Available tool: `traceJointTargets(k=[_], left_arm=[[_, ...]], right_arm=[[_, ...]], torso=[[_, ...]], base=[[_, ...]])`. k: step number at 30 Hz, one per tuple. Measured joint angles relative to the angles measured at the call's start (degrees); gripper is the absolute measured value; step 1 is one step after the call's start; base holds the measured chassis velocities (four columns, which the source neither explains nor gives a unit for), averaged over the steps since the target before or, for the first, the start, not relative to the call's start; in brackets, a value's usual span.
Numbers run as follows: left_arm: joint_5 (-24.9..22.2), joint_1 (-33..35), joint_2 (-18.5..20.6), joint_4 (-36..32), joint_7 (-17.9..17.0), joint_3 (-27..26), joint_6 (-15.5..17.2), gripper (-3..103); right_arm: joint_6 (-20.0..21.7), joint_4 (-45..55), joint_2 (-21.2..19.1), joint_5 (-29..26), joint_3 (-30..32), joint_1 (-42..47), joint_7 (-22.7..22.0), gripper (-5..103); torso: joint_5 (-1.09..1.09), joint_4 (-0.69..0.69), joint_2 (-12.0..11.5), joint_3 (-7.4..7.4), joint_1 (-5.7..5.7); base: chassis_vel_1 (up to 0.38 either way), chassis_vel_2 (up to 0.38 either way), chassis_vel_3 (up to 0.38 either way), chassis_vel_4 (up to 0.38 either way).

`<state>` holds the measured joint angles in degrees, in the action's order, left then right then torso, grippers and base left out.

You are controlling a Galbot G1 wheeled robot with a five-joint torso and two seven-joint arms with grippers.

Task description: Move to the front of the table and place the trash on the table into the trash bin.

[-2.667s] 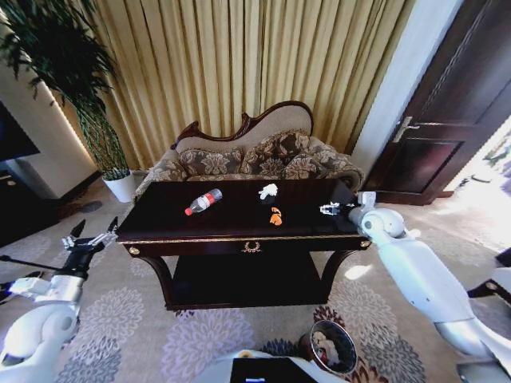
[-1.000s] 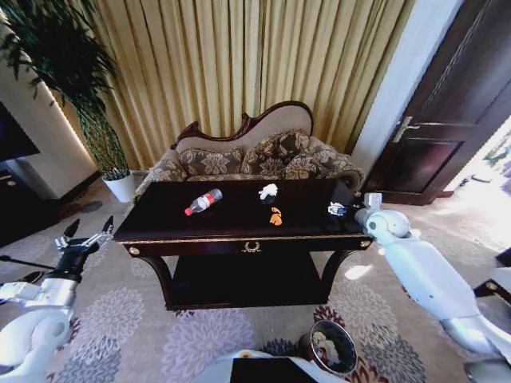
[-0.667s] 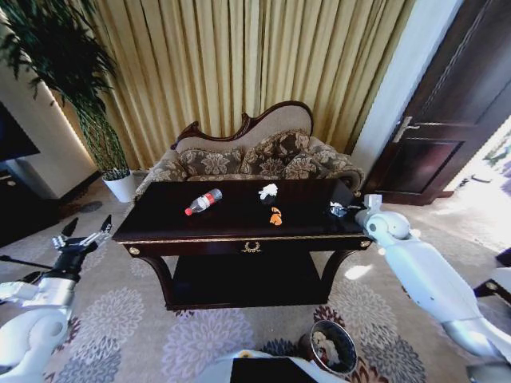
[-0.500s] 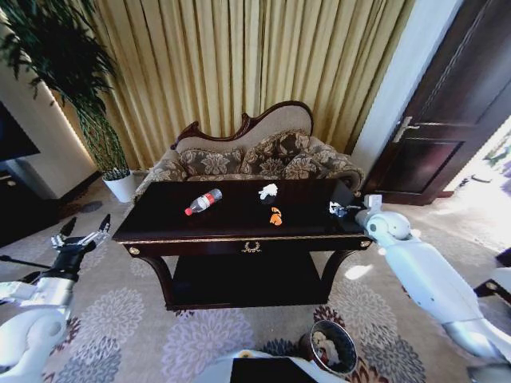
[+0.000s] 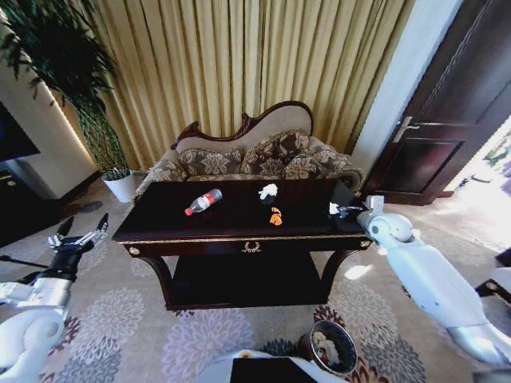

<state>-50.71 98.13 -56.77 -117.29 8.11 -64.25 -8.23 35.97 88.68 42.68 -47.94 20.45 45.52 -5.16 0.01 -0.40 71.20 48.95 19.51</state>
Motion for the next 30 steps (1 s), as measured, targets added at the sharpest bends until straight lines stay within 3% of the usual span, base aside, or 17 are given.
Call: traceJointTargets(k=[9, 17, 30], left_arm=[[-0.3, 0.5, -0.1, 0.4, 0.2, -0.5, -0.5, 100], [-0.3, 0.4, -0.2, 0.7, 0.5, -0.3, -0.6, 100], [0.0, -1.3, 0.9, 1.6, 0.4, 1.5, -0.4, 100]], right_arm=[[-2.6, 3.9, 0.4, -3.6, 0.7, 0.3, -4.1, 0], [-8.3, 8.3, 2.0, -8.2, 1.8, -0.6, -9.3, 0], [-9.0, 13.9, 2.6, -8.6, 6.4, 3.7, -10.7, 0]], torso=[[0.0, 0.0, 0.0, 0.0, 0.0], [-0.01, 0.02, 0.0, 0.0, 0.0], [-0.01, 0.0, 0.0, 0.0, 0.0]], base=[[0.0, 0.0, 0.0, 0.0], [0.0, 0.0, 0.0, 0.0], [0.0, 0.0, 0.0, 0.0]])
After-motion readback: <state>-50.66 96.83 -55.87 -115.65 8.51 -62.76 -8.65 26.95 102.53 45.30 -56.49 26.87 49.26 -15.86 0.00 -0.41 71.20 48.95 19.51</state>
